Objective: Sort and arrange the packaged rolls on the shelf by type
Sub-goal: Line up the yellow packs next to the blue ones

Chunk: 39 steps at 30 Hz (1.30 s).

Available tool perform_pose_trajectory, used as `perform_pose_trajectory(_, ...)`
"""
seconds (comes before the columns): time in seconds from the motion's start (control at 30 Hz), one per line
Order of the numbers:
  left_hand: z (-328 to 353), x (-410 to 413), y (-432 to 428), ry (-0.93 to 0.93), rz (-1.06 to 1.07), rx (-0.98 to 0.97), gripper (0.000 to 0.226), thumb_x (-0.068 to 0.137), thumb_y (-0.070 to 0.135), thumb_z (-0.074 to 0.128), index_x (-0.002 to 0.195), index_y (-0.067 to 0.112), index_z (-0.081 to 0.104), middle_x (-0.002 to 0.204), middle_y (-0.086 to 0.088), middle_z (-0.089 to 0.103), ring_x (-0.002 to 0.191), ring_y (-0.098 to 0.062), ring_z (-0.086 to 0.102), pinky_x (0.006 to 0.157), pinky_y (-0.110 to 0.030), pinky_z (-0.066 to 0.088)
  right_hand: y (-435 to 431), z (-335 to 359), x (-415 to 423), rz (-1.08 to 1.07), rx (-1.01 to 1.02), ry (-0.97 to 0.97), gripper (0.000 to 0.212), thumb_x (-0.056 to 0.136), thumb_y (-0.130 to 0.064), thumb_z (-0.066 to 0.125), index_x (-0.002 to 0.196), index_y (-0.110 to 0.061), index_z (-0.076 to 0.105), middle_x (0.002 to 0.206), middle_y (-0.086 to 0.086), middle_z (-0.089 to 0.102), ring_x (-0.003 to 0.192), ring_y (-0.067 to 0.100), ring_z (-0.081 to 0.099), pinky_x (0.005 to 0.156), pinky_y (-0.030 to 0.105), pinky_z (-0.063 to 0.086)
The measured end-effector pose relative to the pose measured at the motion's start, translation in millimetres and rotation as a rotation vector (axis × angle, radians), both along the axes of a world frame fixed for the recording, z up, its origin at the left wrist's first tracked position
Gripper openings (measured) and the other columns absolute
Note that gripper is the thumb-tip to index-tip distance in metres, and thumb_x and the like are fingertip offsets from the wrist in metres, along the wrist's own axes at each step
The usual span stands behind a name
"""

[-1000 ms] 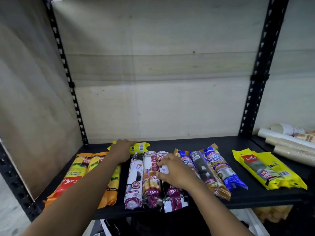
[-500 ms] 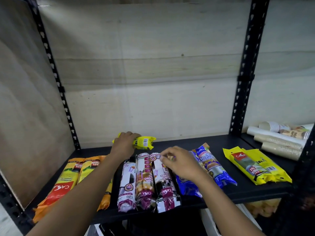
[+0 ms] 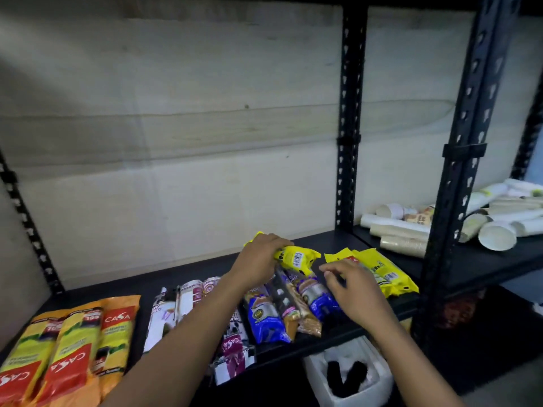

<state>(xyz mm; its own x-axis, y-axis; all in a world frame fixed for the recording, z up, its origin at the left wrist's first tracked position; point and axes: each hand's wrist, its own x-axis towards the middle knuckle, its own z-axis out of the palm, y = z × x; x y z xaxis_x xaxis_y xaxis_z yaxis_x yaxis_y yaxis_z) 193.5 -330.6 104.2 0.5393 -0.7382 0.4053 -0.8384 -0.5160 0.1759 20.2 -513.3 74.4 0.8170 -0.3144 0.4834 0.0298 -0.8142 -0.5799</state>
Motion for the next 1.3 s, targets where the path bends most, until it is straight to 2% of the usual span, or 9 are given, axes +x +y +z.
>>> perform_pose_trajectory(0.1,-2,-13,-32,0.004,-0.139,0.008,0.069,0.07,0.001,0.065,0.13,0.036,0.057,0.127,0.01,0.06,0.119,-0.018,0.047,0.099,-0.04,0.043,-26,-8,-11,-0.109,-0.009,-0.043,0.018,0.094,-0.015,0.06,0.106,-0.021,0.073,0.1,-0.005,0.063,0.094,0.015,0.06,0.082,0.026,0.044)
perform_pose_trajectory(0.2,-6,-26,-58,0.008,-0.219,0.031,0.062,0.076,0.012,0.071,0.13,0.039,0.056,0.129,0.014,0.059,0.12,-0.014,0.047,0.101,-0.037,0.042,-50,-14,-20,-0.197,-0.034,-0.054,0.02,0.093,-0.011,0.058,0.103,-0.022,0.072,0.1,-0.002,0.062,0.097,0.02,0.058,0.079,0.026,0.042)
perform_pose_trajectory(0.27,-10,-31,-72,0.016,-0.251,0.055,0.064,0.076,0.01,0.072,0.131,0.039,0.055,0.131,0.014,0.057,0.123,-0.013,0.045,0.103,-0.037,0.041,-65,-18,-23,-0.234,-0.063,-0.017,0.023,0.094,-0.012,0.055,0.107,-0.024,0.07,0.104,-0.003,0.059,0.1,0.019,0.055,0.078,0.03,0.044)
perform_pose_trajectory(0.4,-17,-37,-87,0.08,-0.273,0.118,0.065,0.081,0.0,0.066,0.132,0.039,0.055,0.136,0.014,0.053,0.127,-0.012,0.038,0.108,-0.036,0.034,-89,-27,-23,-0.269,-0.061,0.068,0.025,0.097,-0.014,0.05,0.114,-0.021,0.067,0.112,0.0,0.06,0.106,0.023,0.058,0.081,0.038,0.051)
perform_pose_trajectory(0.53,-25,-38,-95,0.124,-0.302,0.204,0.069,0.084,-0.005,0.059,0.136,0.041,0.053,0.142,0.015,0.049,0.134,-0.013,0.033,0.112,-0.034,0.03,-97,-37,-18,-0.257,-0.077,0.109,0.026,0.098,-0.017,0.049,0.11,-0.02,0.072,0.118,0.0,0.063,0.109,0.021,0.057,0.088,0.037,0.051)
perform_pose_trajectory(0.7,-31,-32,-101,0.16,-0.289,0.306,0.077,0.085,-0.009,0.048,0.142,0.043,0.047,0.151,0.013,0.043,0.141,-0.015,0.03,0.115,-0.044,0.032,-99,-39,-18,-0.269,-0.066,0.099,0.025,0.098,-0.019,0.05,0.11,-0.021,0.072,0.117,-0.002,0.064,0.109,0.019,0.056,0.086,0.036,0.05)
perform_pose_trajectory(0.83,-36,-32,-99,0.216,-0.273,0.242,0.075,0.088,-0.01,0.044,0.144,0.041,0.045,0.154,0.013,0.04,0.141,-0.014,0.036,0.112,-0.042,0.038,-99,-42,-18,-0.264,-0.053,0.073,0.023,0.098,-0.021,0.05,0.109,-0.022,0.071,0.112,-0.003,0.064,0.109,0.018,0.056,0.085,0.038,0.052)
perform_pose_trajectory(1.03,-39,-35,-93,0.223,-0.22,0.133,0.054,0.099,0.006,0.041,0.143,0.036,0.048,0.152,0.009,0.045,0.14,-0.016,0.039,0.112,-0.044,0.038,-97,-43,-19,-0.285,-0.066,0.083,0.023,0.099,-0.021,0.048,0.109,-0.022,0.069,0.112,-0.002,0.062,0.109,0.018,0.055,0.082,0.041,0.053)
perform_pose_trajectory(1.3,-33,-44,-61,0.269,-0.149,-0.035,0.028,0.101,0.029,0.049,0.126,0.035,0.062,0.134,0.007,0.055,0.127,-0.011,0.047,0.106,-0.032,0.04,-97,-44,-19,-0.274,-0.08,0.1,0.024,0.101,-0.022,0.044,0.11,-0.023,0.067,0.112,-0.001,0.059,0.109,0.019,0.055,0.078,0.042,0.054)
